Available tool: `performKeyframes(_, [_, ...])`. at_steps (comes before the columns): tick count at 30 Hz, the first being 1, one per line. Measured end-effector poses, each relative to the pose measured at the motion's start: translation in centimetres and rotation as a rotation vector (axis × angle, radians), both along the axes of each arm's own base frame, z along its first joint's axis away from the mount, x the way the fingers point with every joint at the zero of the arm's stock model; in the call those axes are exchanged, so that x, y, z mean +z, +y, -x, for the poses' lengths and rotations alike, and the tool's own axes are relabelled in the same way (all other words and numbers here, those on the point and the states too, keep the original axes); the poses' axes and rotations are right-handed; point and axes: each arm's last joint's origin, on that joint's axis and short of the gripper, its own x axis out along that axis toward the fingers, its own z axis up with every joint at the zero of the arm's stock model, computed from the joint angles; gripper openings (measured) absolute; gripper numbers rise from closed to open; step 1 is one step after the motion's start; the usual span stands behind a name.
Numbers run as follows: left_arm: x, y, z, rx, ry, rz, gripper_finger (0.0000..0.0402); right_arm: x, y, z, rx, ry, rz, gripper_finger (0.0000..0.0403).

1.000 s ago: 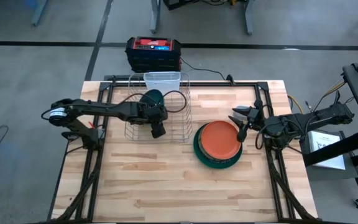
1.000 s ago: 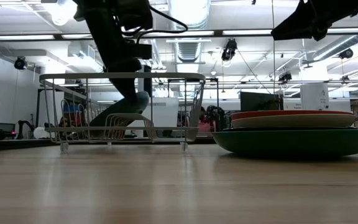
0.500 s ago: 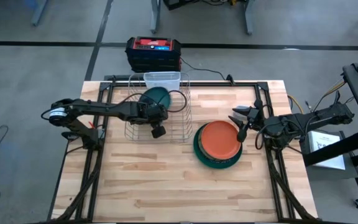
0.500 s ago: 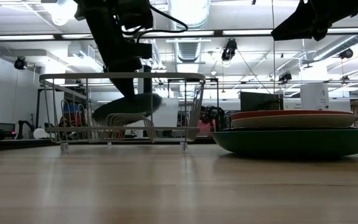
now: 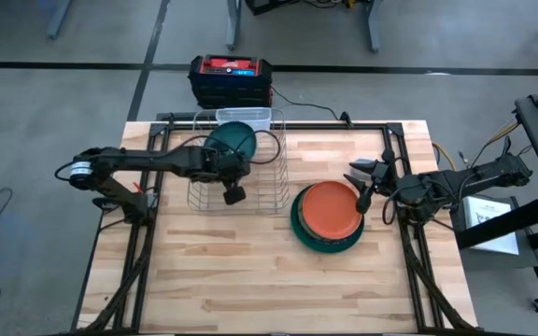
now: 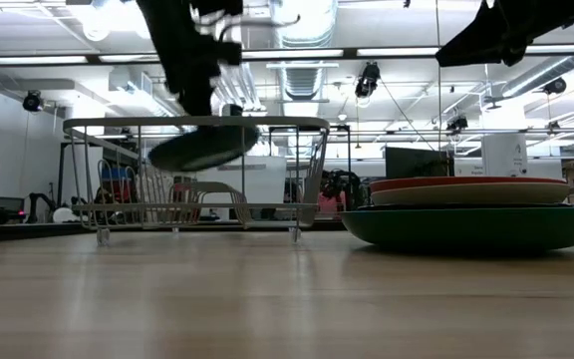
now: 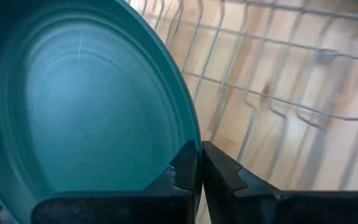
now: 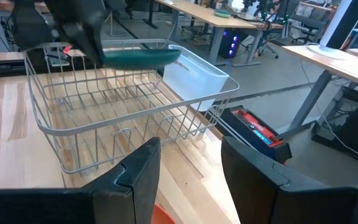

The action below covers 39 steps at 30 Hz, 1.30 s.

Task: Sort dishes
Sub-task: Put the dark green plate into the dish rack

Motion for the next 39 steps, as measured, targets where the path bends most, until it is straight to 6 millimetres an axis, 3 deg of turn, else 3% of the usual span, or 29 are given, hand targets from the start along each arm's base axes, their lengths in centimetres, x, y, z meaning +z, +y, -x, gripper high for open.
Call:
performKeyframes(3, [3.2, -0.3, -0.3, -0.139, -0.052, -0.012, 0.0002, 0.0, 0.0, 0.0, 0.000, 0.000, 0.000, 0.0158])
performKeyframes(9, [9.7, -0.3, 0.8, -0.623, -0.313, 0.097, 0.0002, -0.1, 0.0, 0.1, -0.006, 0.005, -0.016, 0.0164])
performKeyframes(13, [11.7, 1.6, 3.0, -0.766, -0.430, 0.164, 0.0002, -0.2, 0.0, 0.1, -0.007, 0.003, -0.022, 0.0162])
performKeyframes(16, [11.2, 3.7, 4.3, -0.790, -0.486, 0.250, 0.0002, -0.1, 0.0, 0.1, -0.008, -0.002, -0.026, 0.0157])
performKeyframes(22, [7.9, 8.6, 7.0, -0.838, -0.628, 0.456, 0.0002, 0.0, -0.1, 0.2, -0.010, -0.012, -0.034, 0.0155])
performKeyframes(27, [5.2, 11.9, 9.8, -0.703, -0.671, 0.501, 0.0001, 0.0, -0.1, 0.3, -0.010, -0.016, -0.036, 0.0159])
performKeyframes(33, [2.7, 14.3, 12.1, -0.635, -0.745, 0.548, 0.0001, 0.0, -0.1, 0.3, -0.010, -0.017, -0.036, 0.0154])
performKeyframes(39, [0.7, 15.1, 12.1, -0.604, -0.737, 0.595, 0.0001, 0.0, -0.1, 0.3, -0.010, -0.017, -0.036, 0.0149])
